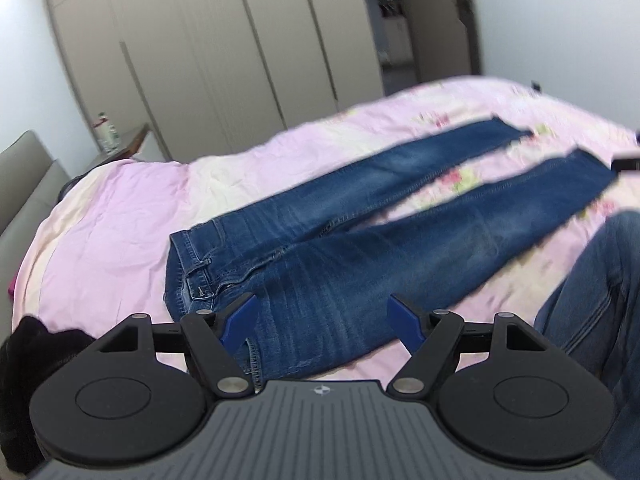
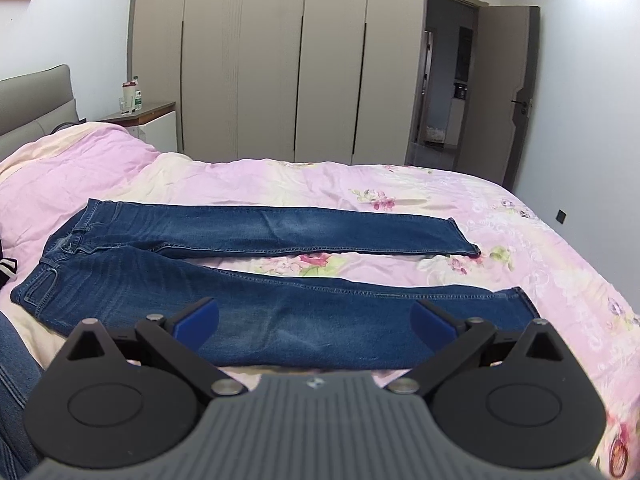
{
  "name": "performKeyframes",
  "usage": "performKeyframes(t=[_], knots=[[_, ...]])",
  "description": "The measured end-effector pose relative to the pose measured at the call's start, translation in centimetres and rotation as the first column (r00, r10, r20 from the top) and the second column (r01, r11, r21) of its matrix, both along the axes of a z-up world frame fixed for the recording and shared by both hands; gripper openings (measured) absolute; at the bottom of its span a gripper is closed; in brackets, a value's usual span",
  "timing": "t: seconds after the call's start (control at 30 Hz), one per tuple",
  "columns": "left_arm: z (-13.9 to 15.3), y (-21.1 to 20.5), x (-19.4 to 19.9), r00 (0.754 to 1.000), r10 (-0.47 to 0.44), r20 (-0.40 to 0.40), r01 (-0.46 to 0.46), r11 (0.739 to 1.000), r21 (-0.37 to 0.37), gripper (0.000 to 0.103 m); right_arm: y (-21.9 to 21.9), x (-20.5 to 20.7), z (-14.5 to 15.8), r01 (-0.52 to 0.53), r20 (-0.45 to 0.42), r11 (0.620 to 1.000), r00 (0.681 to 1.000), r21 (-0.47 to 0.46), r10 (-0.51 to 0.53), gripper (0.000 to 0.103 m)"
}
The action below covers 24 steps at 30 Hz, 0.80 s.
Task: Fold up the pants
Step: 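Grasp the jeans waistband with the left tool while the right tool grasps a leg hem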
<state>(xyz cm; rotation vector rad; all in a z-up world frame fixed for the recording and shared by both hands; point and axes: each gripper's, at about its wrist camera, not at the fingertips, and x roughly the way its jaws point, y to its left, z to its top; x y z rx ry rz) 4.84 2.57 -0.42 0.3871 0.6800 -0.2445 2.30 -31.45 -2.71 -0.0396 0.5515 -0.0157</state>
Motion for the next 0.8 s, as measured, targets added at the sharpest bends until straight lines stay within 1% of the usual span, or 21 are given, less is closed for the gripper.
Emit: performKeyframes(t=[0.1, 0.17, 0.23, 0.3, 0.37, 0.43, 0.53, 0.6, 0.63, 0.73, 0.8], knots=[[-1.3, 0.9, 2.7, 0.992, -0.072, -0.102, 0.082, 0.992, 0.095, 0.086, -1.9, 2.1, 0.5, -0.032, -0.027, 0.999, 0.999, -0.010, 0.032, 0.097], [-2.5, 1.7, 4.7, 0.981, -0.084, -0.175, 0.111, 0.982, 0.151, 0.084, -3.4, 3.6, 0.7, -0.035, -0.048, 0.999, 0.998, -0.036, 0.033, 0.093], [-3.7, 2.6, 6.7, 0.968, -0.074, -0.241, 0.121, 0.975, 0.187, 0.083, -5.0, 5.2, 0.8, -0.025, -0.073, 0.997, 0.997, -0.073, 0.019, 0.093], [-5.4, 3.6, 8.7, 0.942, -0.083, -0.325, 0.161, 0.962, 0.220, 0.082, -6.8, 7.0, 0.4, -0.009, -0.106, 0.992, 0.994, -0.124, -0.004, 0.090], [-7.1, 4.2, 10.8, 0.914, -0.085, -0.397, 0.195, 0.949, 0.247, 0.082, -8.6, 8.9, -0.4, -0.007, -0.157, 0.989, 0.987, -0.150, -0.017, 0.073], [-9.1, 4.3, 12.4, 0.882, -0.100, -0.461, 0.239, 0.938, 0.253, 0.082, -10.7, 10.7, -1.6, -0.008, -0.205, 0.991, 0.979, -0.133, -0.019, 0.069], [-12.3, 3.7, 14.1, 0.829, -0.113, -0.547, 0.301, 0.915, 0.268, 0.082, -13.3, 13.1, -4.1, -0.034, -0.273, 0.991, 0.962, -0.126, -0.002, 0.060], [-14.5, 2.9, 14.6, 0.797, -0.118, -0.592, 0.345, 0.894, 0.286, 0.082, -14.6, 14.4, -6.0, -0.056, -0.317, 0.985, 0.948, -0.161, 0.002, 0.059], [-15.4, 2.5, 14.8, 0.786, -0.120, -0.607, 0.364, 0.883, 0.297, 0.082, -15.3, 14.9, -7.0, -0.058, -0.331, 0.982, 0.944, -0.179, -0.005, 0.058], [-18.3, 1.1, 15.3, 0.760, -0.115, -0.639, 0.414, 0.845, 0.340, 0.082, -17.8, 15.9, -9.5, -0.052, -0.367, 0.977, 0.930, -0.207, -0.028, 0.056], [-19.8, 0.3, 15.8, 0.738, -0.099, -0.667, 0.437, 0.824, 0.361, 0.082, -19.7, 16.4, -10.9, -0.032, -0.397, 0.977, 0.916, -0.212, -0.056, 0.056]])
